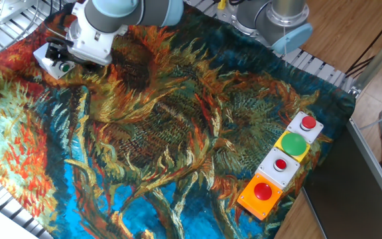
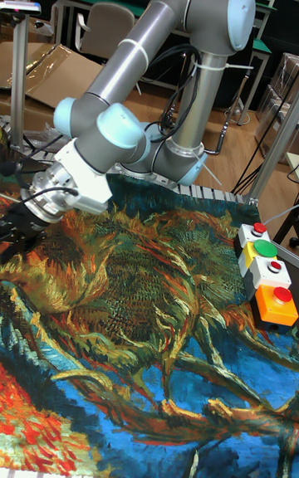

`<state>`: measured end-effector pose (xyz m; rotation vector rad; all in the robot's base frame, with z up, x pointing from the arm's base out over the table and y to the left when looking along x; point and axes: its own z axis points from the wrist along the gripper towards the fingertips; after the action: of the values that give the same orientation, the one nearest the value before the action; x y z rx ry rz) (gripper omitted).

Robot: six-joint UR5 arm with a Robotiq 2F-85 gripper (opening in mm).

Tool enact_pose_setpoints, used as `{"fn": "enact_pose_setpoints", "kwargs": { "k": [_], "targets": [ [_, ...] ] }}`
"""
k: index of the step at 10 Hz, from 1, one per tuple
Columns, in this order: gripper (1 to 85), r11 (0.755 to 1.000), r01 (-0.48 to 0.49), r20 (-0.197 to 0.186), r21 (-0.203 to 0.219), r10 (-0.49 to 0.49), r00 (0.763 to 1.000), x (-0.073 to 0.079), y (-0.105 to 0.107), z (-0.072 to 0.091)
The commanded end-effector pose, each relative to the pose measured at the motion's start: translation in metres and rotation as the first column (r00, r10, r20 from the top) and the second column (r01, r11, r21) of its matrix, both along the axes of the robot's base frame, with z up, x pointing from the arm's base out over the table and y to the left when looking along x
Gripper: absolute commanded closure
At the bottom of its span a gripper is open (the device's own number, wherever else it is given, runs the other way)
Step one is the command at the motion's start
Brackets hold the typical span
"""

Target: Press the button horizontally

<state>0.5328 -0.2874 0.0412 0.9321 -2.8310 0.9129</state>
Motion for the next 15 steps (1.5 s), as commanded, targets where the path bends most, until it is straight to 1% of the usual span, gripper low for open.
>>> {"fn": "enact_pose_setpoints", "kwargs": {
  "k": [1,2,3,4,7,8,9,11,12,13,14,15],
  "targets": [
    [14.0,0.999,0.016,-0.009,0.035,-0.016,1.000,-0.006,-0.003,-0.008],
    [14.0,1.000,-0.003,-0.002,0.019,0.003,1.000,-0.002,-0.006,-0.006],
    [14.0,0.997,-0.063,0.000,-0.036,0.063,0.998,0.007,-0.010,0.000],
    [14.0,0.996,-0.079,-0.002,-0.043,0.079,0.997,0.007,-0.007,0.001],
    [15.0,0.997,-0.071,0.008,-0.006,0.071,0.997,0.007,0.001,-0.003],
    [15.7,0.998,-0.056,0.007,0.009,0.055,0.998,0.001,0.002,-0.001],
    [17.0,0.999,-0.037,0.002,0.028,0.037,0.999,-0.003,0.005,-0.004],
    [16.3,0.997,-0.008,-0.011,0.080,0.008,1.000,-0.009,0.015,-0.012],
    [16.3,0.996,-0.012,0.000,0.085,0.012,1.000,-0.007,0.016,-0.012],
    [16.3,0.995,-0.019,0.011,0.099,0.018,1.000,-0.003,0.020,-0.013],
    [16.3,0.995,-0.034,0.024,0.091,0.032,0.999,0.001,0.019,-0.011],
    [16.3,0.996,-0.045,0.021,0.074,0.043,0.999,0.002,0.015,-0.009]
  ]
}}
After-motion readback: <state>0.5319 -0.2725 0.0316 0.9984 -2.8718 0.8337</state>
